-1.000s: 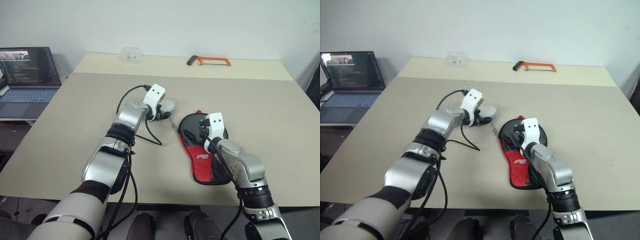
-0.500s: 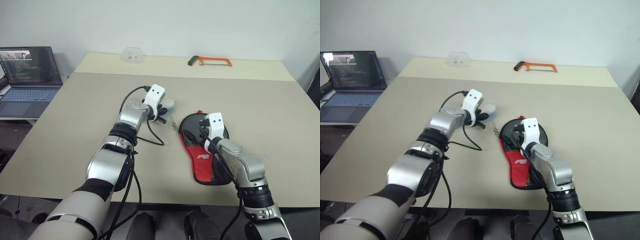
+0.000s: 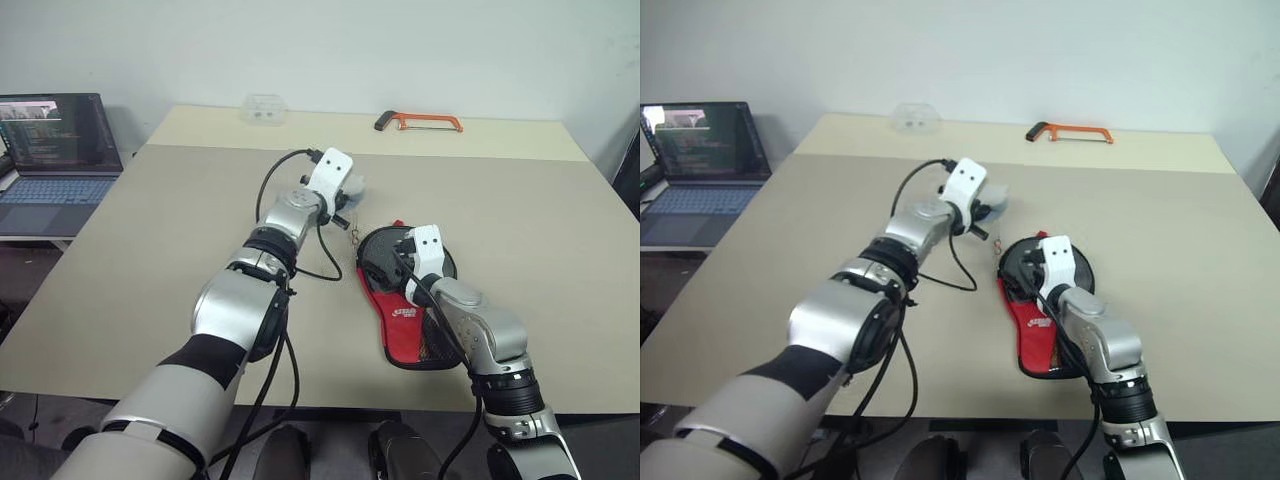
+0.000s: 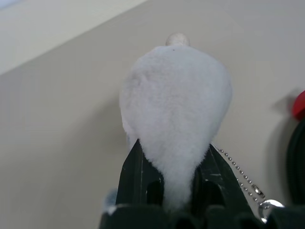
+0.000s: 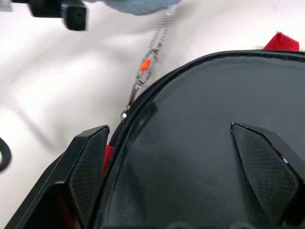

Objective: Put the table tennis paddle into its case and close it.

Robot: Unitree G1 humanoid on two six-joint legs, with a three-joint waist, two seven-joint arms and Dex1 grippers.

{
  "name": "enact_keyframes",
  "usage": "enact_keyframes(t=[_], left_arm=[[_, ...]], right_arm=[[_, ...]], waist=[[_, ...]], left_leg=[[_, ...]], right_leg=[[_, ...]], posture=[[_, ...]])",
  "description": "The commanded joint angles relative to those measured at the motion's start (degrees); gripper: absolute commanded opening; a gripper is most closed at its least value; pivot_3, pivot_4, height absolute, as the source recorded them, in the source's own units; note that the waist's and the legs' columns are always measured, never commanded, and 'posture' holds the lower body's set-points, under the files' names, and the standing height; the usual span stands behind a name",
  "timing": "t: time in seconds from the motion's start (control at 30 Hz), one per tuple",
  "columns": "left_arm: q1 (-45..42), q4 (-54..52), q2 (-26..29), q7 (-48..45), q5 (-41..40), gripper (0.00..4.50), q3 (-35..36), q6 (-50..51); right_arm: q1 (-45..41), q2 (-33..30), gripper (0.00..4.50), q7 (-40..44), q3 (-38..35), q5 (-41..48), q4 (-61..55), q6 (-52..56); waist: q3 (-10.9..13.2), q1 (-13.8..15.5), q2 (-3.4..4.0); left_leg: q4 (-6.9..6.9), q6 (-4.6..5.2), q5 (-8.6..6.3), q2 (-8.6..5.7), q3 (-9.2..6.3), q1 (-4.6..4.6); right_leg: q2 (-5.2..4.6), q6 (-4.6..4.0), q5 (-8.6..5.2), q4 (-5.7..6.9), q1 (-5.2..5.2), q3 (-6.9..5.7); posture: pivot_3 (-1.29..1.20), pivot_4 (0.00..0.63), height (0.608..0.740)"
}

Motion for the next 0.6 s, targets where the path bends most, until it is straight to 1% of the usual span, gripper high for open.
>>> enact_keyframes(t=[0.03,0.27,0.6], left_arm=[[-2.2,0.7,-1.0,1.0,3.1,0.25,-1.3,-2.6],[-4.0,2.1,-3.6,3.3,9.5,0.25,-4.7,-5.1],[-7.3,2.9,-5.1,8.2,15.2,0.25,-5.9,-7.3]], right_arm=[[1.7,0.2,4.50,0.0,0.7,0.0,-2.1,2.3],[5.0,-0.3,4.50,0.1,0.5,0.6,-6.8,5.3],[6.8,0.1,4.50,0.1,0.9,0.8,-10.2,7.5]], waist=[[0.0,0.0,0.00],[0.0,0.1,0.00],[0.0,0.1,-0.01]], left_leg=[[-0.01,0.00,0.00,0.00,0.01,0.00],[-0.02,0.00,0.00,-0.02,0.01,-0.06],[-0.04,0.00,0.00,-0.02,0.00,-0.07]], right_leg=[[0.00,0.00,0.00,0.00,-0.01,0.01],[0.00,0.00,-0.01,-0.09,-0.03,0.00],[0.00,0.02,-0.01,-0.10,-0.03,-0.01]], posture=[[0.00,0.150,0.740],[0.00,0.150,0.740],[0.00,0.150,0.740]])
